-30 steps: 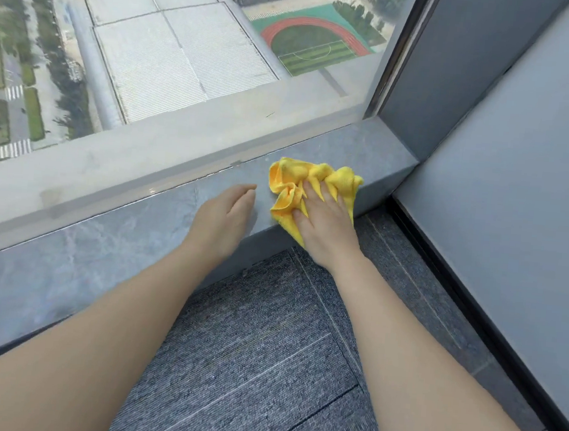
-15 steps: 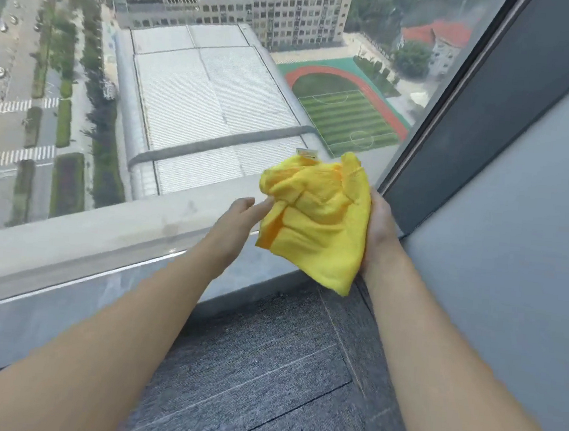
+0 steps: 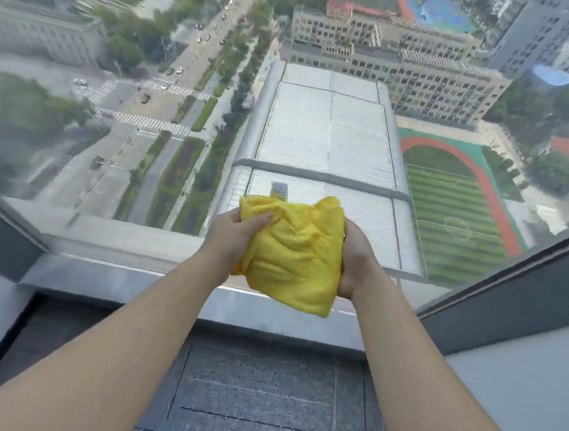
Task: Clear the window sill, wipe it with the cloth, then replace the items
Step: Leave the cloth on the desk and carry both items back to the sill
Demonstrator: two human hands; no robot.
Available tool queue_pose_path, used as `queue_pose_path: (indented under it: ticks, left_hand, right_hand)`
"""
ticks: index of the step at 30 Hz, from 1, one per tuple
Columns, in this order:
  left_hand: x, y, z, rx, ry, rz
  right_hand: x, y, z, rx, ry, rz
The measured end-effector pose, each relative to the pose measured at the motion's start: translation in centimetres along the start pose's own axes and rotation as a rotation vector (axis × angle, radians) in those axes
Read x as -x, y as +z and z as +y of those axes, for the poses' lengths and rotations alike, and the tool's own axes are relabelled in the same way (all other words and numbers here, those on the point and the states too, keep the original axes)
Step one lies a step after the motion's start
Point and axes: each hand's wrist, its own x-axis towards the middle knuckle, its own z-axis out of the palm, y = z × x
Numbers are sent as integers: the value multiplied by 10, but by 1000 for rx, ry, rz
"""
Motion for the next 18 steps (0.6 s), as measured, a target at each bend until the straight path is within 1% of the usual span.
queue_pose_path:
  ticks: [3, 5, 9, 11, 13, 15, 16, 18]
  left_hand:
    - [34, -50, 26, 4, 52, 149]
    - [60, -89, 35, 1, 69, 247]
    - [124, -178, 45, -5, 75, 420]
    - [168, -224, 49, 38, 71, 517]
    - [213, -267, 51, 108, 74, 585]
    - [259, -303, 51, 165, 104, 610]
    - [281, -318, 51, 164, 127, 635]
    - [325, -342, 51, 136, 150, 747]
  right_hand:
    - [21, 51, 2, 57, 22, -63]
    - [36, 91, 11, 161, 1, -117]
    - [65, 183, 45, 368, -70, -164]
    - [88, 234, 68, 477, -82, -251]
    - [111, 280, 92, 513, -82, -343]
    - [134, 321, 115, 558, -79, -426]
    - [146, 340, 126, 581, -75, -463]
    - [170, 376, 148, 620, -61, -539]
